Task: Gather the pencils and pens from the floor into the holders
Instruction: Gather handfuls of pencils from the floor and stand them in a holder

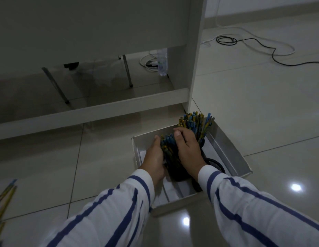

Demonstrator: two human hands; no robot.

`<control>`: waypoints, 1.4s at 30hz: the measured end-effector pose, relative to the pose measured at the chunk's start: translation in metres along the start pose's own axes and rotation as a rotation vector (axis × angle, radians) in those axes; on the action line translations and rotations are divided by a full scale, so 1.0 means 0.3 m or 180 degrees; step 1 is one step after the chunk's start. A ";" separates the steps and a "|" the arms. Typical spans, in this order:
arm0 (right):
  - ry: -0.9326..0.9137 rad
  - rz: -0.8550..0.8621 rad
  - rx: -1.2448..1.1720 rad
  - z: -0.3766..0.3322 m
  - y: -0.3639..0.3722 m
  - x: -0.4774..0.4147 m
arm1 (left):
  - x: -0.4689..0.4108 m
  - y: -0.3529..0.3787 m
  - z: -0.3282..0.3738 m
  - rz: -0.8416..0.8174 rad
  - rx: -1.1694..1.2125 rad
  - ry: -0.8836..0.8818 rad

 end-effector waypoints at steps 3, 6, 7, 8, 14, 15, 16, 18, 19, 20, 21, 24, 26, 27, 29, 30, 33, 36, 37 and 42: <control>0.0078 0.0037 -0.0083 -0.011 -0.016 -0.008 | 0.000 -0.006 0.004 0.0003 -0.0062 0.0070; -0.0012 0.0045 0.0019 -0.032 -0.026 -0.010 | -0.022 -0.012 0.001 0.0040 -0.0176 0.0113; -0.0047 0.0034 0.0074 -0.038 -0.025 -0.009 | -0.022 -0.012 0.004 0.0039 -0.0229 0.0143; -0.0085 0.0026 0.0119 -0.044 -0.023 -0.009 | -0.021 -0.014 0.008 0.0041 -0.0280 0.0185; -0.0415 0.0226 0.0448 -0.090 -0.023 -0.011 | 0.010 -0.035 0.061 0.0100 -0.0657 0.0511; -0.0468 0.0263 0.0513 -0.103 -0.023 -0.011 | 0.016 -0.043 0.069 0.0124 -0.0656 0.0519; -0.0536 0.0295 0.0573 -0.120 -0.021 -0.010 | 0.014 -0.054 0.080 0.0149 -0.0664 0.0560; -0.0712 0.0322 0.0648 -0.165 -0.007 0.000 | 0.030 -0.087 0.119 0.0252 -0.0735 0.0775; -0.0780 0.0306 0.0655 -0.187 0.006 0.008 | 0.042 -0.102 0.139 0.0269 -0.0799 0.0909; -0.0817 0.0267 0.0644 -0.210 0.022 0.017 | 0.047 -0.113 0.157 0.0229 -0.0896 0.1061; -0.0870 0.0224 0.0625 -0.234 0.039 0.027 | 0.058 -0.126 0.177 0.0184 -0.0993 0.1216; -0.1080 0.0043 0.0684 -0.308 0.102 0.062 | 0.099 -0.192 0.253 0.0297 -0.1121 0.1543; -0.1070 -0.0147 0.0730 -0.348 0.153 0.089 | 0.128 -0.241 0.303 0.0351 -0.1189 0.1677; -0.1071 -0.0209 0.0719 -0.374 0.175 0.104 | 0.140 -0.265 0.327 0.0369 -0.1230 0.1741; -0.1142 -0.0282 0.0710 -0.435 0.223 0.136 | 0.178 -0.327 0.383 0.0430 -0.1245 0.1912; -0.1184 -0.0348 0.0727 -0.469 0.253 0.155 | 0.197 -0.365 0.409 0.0480 -0.1231 0.1969; -0.1282 -0.0651 0.0741 -0.568 0.360 0.229 | 0.251 -0.495 0.490 0.0636 -0.1234 0.2161; -0.1330 -0.0934 0.0720 -0.667 0.481 0.319 | 0.304 -0.650 0.562 0.0797 -0.1364 0.2402; -0.1361 -0.0992 0.0708 -0.705 0.518 0.351 | 0.323 -0.706 0.585 0.0851 -0.1417 0.2490; -0.1549 -0.1212 0.0768 -0.863 0.688 0.522 | 0.388 -1.019 0.668 0.1343 -0.1734 0.2781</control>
Point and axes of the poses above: each hand's wrist, its own x-axis away from the middle knuckle, its own y-axis out of the palm, z = x × y, the point moved 9 cm from there along -x, towards the middle knuckle, and after that the axes turned 15 degrees about z, right-handed, at the moved point
